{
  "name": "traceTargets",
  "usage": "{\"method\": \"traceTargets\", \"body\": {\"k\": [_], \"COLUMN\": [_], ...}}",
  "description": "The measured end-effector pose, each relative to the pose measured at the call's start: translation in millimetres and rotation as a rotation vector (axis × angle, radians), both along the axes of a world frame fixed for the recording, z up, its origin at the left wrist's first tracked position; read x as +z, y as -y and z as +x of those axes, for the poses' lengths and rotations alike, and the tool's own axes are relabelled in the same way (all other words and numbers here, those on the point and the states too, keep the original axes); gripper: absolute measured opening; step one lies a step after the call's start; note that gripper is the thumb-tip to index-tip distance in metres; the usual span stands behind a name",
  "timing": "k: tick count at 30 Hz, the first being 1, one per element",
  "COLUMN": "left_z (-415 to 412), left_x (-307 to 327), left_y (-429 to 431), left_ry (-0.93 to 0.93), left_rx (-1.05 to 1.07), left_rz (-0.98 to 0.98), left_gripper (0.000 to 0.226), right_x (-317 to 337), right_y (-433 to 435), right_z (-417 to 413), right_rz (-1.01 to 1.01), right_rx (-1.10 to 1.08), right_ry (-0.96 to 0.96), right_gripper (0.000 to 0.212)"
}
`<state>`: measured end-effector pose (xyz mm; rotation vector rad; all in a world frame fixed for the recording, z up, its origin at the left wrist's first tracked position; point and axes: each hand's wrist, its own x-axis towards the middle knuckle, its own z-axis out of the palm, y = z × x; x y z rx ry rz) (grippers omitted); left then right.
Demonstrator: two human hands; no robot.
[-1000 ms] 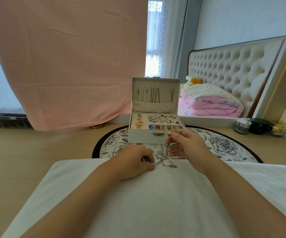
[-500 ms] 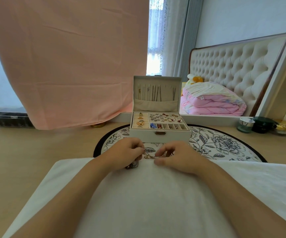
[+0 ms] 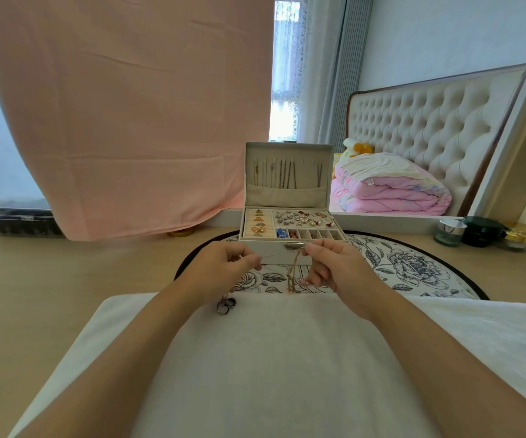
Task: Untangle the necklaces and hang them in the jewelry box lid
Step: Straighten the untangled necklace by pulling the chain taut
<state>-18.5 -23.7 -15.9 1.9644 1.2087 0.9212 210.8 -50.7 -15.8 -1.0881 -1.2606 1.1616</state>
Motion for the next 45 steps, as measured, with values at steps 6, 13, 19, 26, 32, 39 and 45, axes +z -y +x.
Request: {"method": "traceTargets", "body": {"k": [6,13,19,26,32,39,45], "left_z": [3.0,-4.7,-0.5,28.1,23.0,21.1,16.4], "left_x": [-0.8,-2.9,-5.4,-18.5,-17.7,-2.8,0.4], "left_y": [1.1,-6.7,-1.9,-0.8,-6.9,-1.0,-2.4], "left_ry": [0.140,-0.365,-0.821,-0.228,0.096,0.498,0.464], "left_rx": [0.032,0.153,0.174,-0.105,-0.064,-0.052,-0.048], "left_rz": [-0.019,0.088,0.210,0.003,-0.157,-0.404,-0.399], "left_gripper": [0.024,0.014,0.021,0.036,0.013,0.015,0.017], "right_x": [3.1,-9.4,-20.5,-13.0,-15.1,-14.8,-11.9], "right_y": [1.8,-5.4,-15.6,-19.2,-21.4,-11.7,-11.6], "right_z": [3.1,0.9,-17.3,-24.1,-20.6,-27.1,-26.9], "right_rz": [0.009,-0.017,0.064,0.206,0.198,0.183,0.189], "right_rx": [0.004,-0.105,-0.174,-0.152,-0.197,-0.081,-0.136], "right_ry": [0.014,0.182,0.441,0.385,0.384,0.603,0.612], "right_gripper": [0.015,0.010,0.008,0.010,0.011,0.012,0.010]}}
